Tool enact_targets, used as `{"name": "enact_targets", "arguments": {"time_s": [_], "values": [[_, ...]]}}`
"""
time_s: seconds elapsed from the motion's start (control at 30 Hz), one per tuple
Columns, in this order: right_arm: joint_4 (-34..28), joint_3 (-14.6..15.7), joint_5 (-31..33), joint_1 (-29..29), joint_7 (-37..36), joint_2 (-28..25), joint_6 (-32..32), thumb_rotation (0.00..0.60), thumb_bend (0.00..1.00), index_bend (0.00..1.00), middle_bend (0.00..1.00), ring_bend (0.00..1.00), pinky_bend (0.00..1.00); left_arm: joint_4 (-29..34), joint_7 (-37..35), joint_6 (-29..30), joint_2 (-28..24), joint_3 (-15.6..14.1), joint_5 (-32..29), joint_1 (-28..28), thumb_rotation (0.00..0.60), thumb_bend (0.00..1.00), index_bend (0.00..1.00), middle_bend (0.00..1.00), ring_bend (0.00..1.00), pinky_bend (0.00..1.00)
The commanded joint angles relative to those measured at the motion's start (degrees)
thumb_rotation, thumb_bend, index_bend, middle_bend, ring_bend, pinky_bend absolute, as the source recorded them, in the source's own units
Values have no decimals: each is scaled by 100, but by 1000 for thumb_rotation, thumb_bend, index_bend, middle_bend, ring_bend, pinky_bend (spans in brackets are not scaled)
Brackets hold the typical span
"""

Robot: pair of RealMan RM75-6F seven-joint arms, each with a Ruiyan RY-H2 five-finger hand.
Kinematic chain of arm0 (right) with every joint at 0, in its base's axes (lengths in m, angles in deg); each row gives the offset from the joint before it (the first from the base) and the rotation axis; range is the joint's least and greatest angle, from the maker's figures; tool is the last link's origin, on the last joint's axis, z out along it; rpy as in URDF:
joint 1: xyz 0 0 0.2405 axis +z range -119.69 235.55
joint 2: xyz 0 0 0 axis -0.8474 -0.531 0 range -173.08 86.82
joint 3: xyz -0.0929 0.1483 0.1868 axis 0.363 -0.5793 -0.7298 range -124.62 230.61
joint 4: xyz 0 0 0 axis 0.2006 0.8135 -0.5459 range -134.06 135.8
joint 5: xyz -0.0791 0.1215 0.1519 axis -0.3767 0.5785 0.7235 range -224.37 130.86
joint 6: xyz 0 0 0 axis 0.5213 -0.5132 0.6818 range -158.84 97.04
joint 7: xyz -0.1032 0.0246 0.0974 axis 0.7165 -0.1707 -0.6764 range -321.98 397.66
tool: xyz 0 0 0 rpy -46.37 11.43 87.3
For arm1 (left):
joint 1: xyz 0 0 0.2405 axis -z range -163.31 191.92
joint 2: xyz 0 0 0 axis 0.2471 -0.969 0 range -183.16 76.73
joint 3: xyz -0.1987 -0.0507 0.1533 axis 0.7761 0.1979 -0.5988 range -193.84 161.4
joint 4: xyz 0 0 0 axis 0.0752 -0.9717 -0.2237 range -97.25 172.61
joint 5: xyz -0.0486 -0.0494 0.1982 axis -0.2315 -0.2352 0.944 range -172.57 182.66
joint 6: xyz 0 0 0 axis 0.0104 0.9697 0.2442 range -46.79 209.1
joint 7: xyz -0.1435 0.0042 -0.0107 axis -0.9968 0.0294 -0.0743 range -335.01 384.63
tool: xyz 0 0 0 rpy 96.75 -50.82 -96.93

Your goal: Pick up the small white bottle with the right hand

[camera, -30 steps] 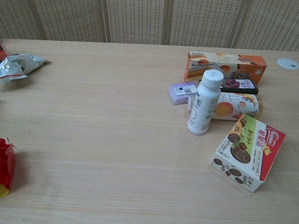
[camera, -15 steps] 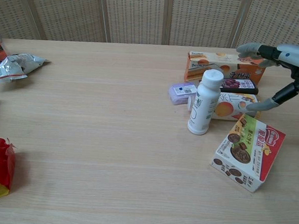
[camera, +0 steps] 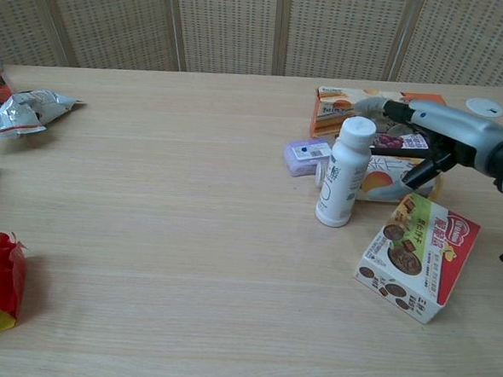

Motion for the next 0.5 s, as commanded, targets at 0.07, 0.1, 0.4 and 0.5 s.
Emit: {"name": "enact_targets", "arguments": {"time_s": [0.07,0.1,0.4,0.5], "values": [[176,-21,71,126,-55,197,140,600,28,0,0,0,2,-23,-22,8,-3,1,-17,-9,600,222,119,68,0,0],[222,-34,87,160,-71,247,172,600,27,0,0,0,8,-31,-34,19,-1,2,-18,-15,600,222,120,68,0,0],[547,-203,178,403,-347,540,355,600,27,0,15,6,221,-69,-85,98,-21,3,-51,-72,600,223,120,68,0,0],[680,-247,202,459,-483,630,393,600,21,0,156,144,349,-82,-112,136,-29,-2,-59,-101,600,222,119,68,0,0]]}}
